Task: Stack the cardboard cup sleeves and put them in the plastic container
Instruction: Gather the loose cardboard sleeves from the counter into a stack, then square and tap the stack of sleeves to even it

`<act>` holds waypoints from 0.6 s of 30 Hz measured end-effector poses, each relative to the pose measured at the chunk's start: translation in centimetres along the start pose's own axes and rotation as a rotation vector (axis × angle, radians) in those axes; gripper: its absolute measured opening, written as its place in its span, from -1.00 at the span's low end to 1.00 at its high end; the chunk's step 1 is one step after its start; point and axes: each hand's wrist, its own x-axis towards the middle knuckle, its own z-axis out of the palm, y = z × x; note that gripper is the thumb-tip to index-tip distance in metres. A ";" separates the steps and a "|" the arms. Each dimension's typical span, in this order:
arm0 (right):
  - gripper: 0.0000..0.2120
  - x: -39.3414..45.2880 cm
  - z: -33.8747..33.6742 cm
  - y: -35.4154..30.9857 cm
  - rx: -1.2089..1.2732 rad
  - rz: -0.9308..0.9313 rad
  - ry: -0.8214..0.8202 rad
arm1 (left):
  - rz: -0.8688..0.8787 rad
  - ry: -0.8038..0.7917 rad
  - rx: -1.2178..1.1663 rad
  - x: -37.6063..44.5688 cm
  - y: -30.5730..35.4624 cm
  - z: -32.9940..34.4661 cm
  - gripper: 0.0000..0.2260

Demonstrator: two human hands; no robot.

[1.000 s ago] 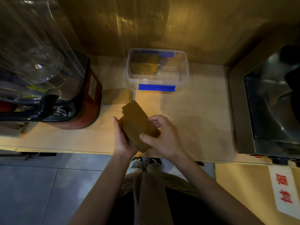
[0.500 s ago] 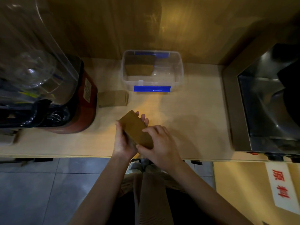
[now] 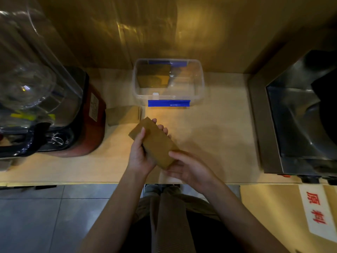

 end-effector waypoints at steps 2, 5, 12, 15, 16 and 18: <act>-0.86 0.7 -0.4 0.0 0.021 0.011 0.016 | -0.023 0.014 0.061 0.2 0.1 -0.1 -0.45; -0.86 1.8 -1.4 -0.2 -0.001 0.020 0.011 | -0.060 0.015 0.122 0.4 0.6 -0.9 -0.42; -0.80 3.0 -5.3 -2.4 -0.594 -0.172 0.132 | -0.103 0.237 0.809 0.4 1.5 -3.6 -0.64; -0.76 4.5 -6.1 -2.1 -0.788 -0.324 0.181 | -0.040 0.299 1.173 1.1 -0.2 -4.5 -0.66; -0.74 5.0 -6.1 -1.9 -0.864 -0.364 0.218 | 0.002 0.334 1.273 1.4 -0.7 -4.9 -0.66; -0.70 5.6 -5.9 -1.1 -0.929 -0.441 0.292 | 0.078 0.405 1.368 1.7 -1.6 -5.7 -0.63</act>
